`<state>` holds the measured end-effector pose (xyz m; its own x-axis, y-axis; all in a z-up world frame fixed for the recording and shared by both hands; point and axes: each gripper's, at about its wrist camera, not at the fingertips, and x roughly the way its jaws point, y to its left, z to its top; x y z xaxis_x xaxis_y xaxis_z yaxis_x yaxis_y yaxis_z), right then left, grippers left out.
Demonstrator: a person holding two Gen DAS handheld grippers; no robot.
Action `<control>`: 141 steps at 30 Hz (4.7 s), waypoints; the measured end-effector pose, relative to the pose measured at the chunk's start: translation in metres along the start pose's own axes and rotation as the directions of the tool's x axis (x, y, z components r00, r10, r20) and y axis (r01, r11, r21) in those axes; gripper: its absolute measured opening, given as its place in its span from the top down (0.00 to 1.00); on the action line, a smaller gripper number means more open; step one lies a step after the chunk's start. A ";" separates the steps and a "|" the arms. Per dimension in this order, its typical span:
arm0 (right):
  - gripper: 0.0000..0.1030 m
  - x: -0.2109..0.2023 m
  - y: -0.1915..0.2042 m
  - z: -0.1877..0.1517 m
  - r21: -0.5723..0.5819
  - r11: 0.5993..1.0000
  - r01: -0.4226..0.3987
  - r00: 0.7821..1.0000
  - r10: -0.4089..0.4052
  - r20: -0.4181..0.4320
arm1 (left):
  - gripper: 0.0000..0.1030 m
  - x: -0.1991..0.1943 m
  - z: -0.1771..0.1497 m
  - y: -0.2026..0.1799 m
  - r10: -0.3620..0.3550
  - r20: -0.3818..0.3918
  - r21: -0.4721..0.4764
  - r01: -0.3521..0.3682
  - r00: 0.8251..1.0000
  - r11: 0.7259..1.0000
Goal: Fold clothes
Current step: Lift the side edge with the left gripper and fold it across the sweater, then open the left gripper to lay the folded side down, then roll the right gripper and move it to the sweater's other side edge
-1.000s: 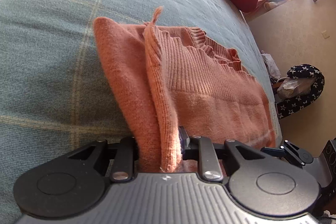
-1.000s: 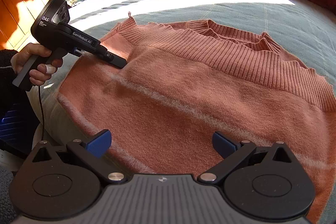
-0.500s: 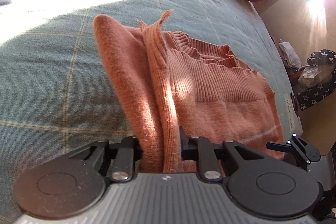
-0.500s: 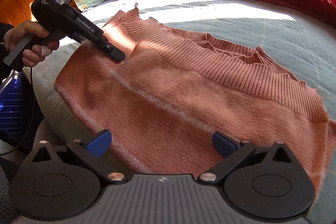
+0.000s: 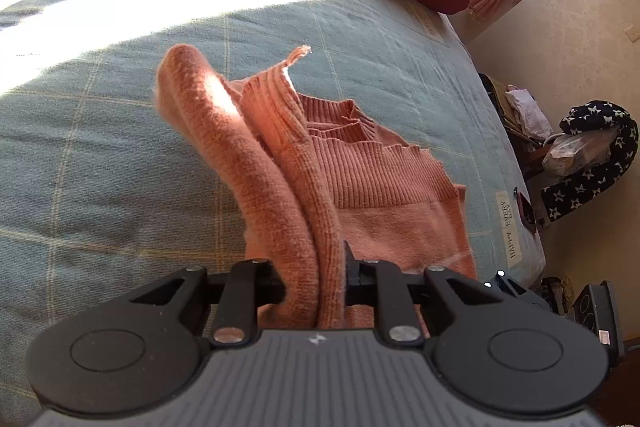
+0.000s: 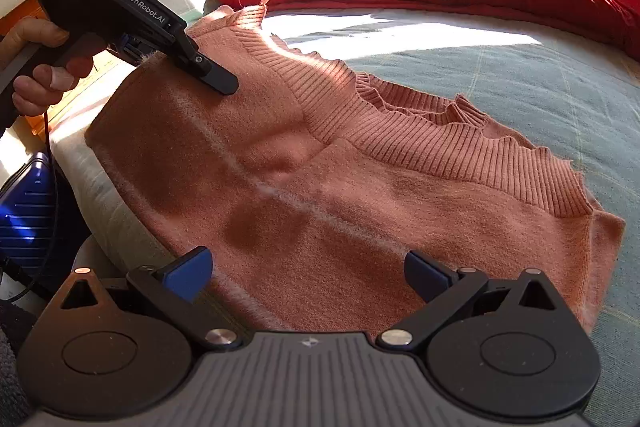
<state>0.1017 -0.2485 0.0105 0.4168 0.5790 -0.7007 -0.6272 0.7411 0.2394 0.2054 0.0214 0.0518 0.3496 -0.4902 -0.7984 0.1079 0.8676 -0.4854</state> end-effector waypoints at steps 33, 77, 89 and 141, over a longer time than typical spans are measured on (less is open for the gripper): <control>0.00 -0.084 -0.016 0.008 -0.307 0.941 0.143 0.980 -0.178 -0.091 | 0.81 0.063 0.012 -0.113 -0.145 -0.014 -0.027 0.145 0.989 0.989; 0.00 -0.106 -0.028 -0.038 -0.180 0.951 0.250 0.940 -0.283 -0.191 | 0.42 0.156 -0.006 -0.176 -0.204 -0.162 0.192 0.234 0.965 0.953; 0.00 -0.126 -0.038 -0.038 -0.065 0.946 0.318 0.938 -0.324 -0.124 | 0.27 0.075 -0.061 -0.142 -0.098 0.011 0.568 0.074 0.995 0.819; 0.37 -0.111 -0.158 -0.072 0.528 0.841 0.120 0.951 -0.249 0.181 | 0.43 0.043 -0.103 -0.138 -0.125 0.328 0.816 -0.214 0.936 0.537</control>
<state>0.1070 -0.4543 0.0020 0.6717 0.4278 -0.6048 -0.1304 0.8720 0.4719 0.1095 -0.1285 0.0476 0.6191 -0.5399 -0.5702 0.7424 0.6391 0.2009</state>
